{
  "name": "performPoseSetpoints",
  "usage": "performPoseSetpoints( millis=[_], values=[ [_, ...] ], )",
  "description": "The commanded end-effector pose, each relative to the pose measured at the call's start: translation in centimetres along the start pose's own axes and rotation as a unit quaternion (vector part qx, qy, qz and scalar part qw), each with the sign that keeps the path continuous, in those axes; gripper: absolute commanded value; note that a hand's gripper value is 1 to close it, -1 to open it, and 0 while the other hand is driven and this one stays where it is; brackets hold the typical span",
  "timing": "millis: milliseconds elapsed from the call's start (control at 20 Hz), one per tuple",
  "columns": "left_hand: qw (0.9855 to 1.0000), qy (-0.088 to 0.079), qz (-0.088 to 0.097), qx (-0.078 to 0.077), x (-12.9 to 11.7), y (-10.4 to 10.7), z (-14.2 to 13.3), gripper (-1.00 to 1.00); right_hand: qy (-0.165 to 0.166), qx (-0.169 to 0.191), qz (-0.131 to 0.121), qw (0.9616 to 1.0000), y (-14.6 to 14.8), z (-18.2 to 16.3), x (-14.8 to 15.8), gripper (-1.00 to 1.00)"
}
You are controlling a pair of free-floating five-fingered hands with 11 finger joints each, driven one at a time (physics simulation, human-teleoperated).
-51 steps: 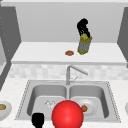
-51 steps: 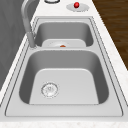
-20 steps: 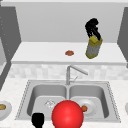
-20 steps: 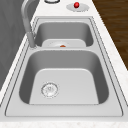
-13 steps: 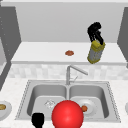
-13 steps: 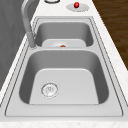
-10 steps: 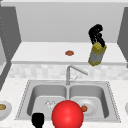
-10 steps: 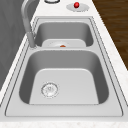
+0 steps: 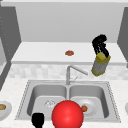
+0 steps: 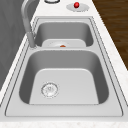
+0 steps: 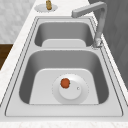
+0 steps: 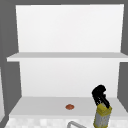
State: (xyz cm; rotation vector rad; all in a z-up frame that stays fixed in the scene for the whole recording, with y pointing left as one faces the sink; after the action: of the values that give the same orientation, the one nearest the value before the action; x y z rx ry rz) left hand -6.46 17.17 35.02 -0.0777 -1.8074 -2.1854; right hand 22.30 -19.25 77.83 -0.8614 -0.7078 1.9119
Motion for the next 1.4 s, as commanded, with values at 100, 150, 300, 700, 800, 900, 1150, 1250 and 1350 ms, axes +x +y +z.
performPoseSetpoints(
  millis=[100,150,300,700,800,900,1150,1250,1350],
  values=[
    [1.0000,0.000,0.000,0.000,0.0,0.0,0.0,0.00,0.022,0.017,-0.021,0.9994,3.9,0.7,1.2,1.00],
    [1.0000,0.000,0.000,0.000,0.0,0.0,0.0,0.00,0.023,0.020,-0.023,0.9993,4.6,0.6,1.4,1.00],
    [1.0000,0.000,0.000,0.000,0.0,0.0,0.0,0.00,0.025,0.032,-0.030,0.9987,6.7,0.6,2.2,1.00],
    [1.0000,0.000,0.000,0.000,0.0,0.0,0.0,0.00,0.027,0.049,-0.045,0.9974,12.6,0.1,3.4,1.00],
    [1.0000,0.000,0.000,0.000,0.0,0.0,0.0,0.00,0.028,0.052,-0.047,0.9971,14.0,-0.4,3.4,1.00],
    [1.0000,0.000,0.000,0.000,0.0,0.0,0.0,0.00,0.028,0.051,-0.049,0.9971,15.4,-1.0,3.3,1.00],
    [1.0000,0.000,0.000,0.000,0.0,0.0,0.0,0.00,0.028,0.047,-0.054,0.9970,18.9,-2.6,2.9,1.00],
    [1.0000,0.000,0.000,0.000,0.0,0.0,0.0,0.00,0.028,0.046,-0.054,0.9971,20.1,-3.5,2.7,1.00],
    [1.0000,0.000,0.000,0.000,0.0,0.0,0.0,0.00,0.031,0.045,-0.054,0.9970,21.3,-4.3,2.4,1.00]
  ],
)
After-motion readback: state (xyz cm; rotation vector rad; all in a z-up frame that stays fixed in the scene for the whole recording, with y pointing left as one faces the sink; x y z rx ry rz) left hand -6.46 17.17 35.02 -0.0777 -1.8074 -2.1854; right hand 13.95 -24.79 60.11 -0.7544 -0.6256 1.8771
